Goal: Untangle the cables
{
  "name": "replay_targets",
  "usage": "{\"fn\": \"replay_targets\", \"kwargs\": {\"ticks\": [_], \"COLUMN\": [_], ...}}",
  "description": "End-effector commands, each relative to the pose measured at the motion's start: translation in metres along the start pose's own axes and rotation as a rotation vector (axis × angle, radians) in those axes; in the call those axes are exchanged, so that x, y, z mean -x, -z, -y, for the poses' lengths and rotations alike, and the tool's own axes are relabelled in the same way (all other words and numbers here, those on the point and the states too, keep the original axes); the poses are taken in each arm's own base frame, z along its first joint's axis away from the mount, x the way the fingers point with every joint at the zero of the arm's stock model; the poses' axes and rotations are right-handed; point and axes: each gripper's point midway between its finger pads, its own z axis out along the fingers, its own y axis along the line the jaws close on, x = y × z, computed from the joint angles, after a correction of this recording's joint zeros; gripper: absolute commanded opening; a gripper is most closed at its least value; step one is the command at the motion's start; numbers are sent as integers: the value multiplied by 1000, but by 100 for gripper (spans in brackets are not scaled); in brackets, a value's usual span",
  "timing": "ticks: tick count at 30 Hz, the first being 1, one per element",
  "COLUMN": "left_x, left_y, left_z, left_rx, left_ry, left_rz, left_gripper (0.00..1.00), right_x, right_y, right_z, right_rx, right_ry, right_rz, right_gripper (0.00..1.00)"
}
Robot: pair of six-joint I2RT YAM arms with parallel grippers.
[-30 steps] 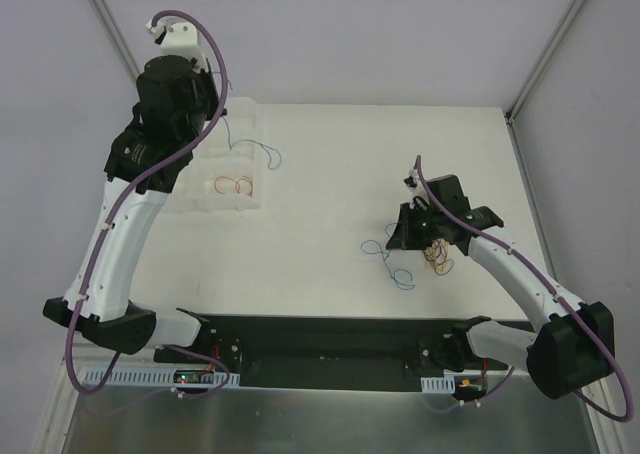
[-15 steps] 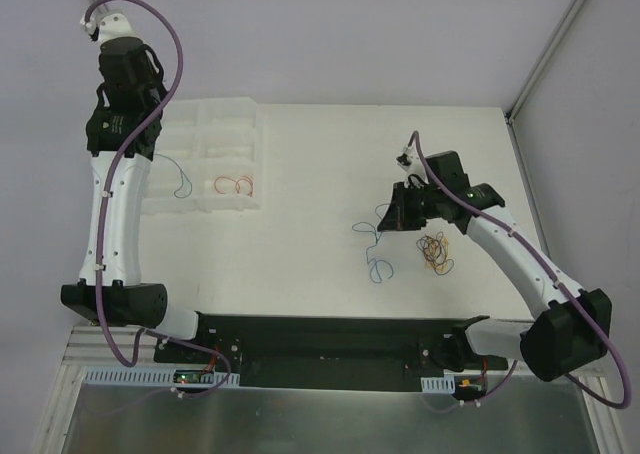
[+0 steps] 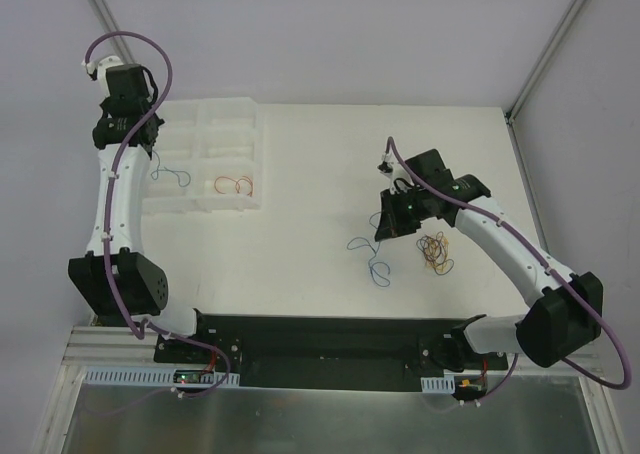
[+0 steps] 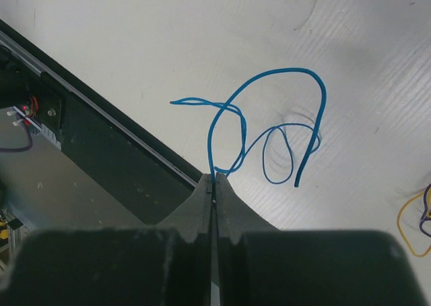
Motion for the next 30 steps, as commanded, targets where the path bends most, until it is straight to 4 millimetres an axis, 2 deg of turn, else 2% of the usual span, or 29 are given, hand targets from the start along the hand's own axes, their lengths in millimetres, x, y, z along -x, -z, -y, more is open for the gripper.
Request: {"fn": "replay_targets", "kwargs": {"ticks": [1, 6, 10, 15, 20, 23, 27, 30], "left_x": [20, 34, 32, 31, 27, 19, -2, -29], "left_y": [-8, -6, -8, -9, -15, -20, -30, -44], "left_z": [3, 6, 0, -20, -26, -24, -23, -8], "left_rx": [-3, -16, 17, 106, 122, 114, 112, 41], "left_ry": [48, 42, 15, -31, -51, -66, -70, -64], "left_rz": [60, 88, 89, 98, 84, 61, 11, -68], "left_gripper": [0, 0, 0, 0, 0, 0, 0, 0], "right_x": [4, 4, 4, 3, 3, 3, 3, 2], "right_y": [6, 8, 6, 7, 6, 5, 6, 6], "right_z": [2, 6, 5, 8, 8, 8, 9, 9], "right_rx": [-18, -47, -38, -57, -57, -56, -63, -65], "right_ry": [39, 50, 52, 56, 56, 53, 56, 56], "right_rz": [15, 25, 20, 23, 21, 17, 21, 18], "right_gripper": [0, 0, 0, 0, 0, 0, 0, 0]}}
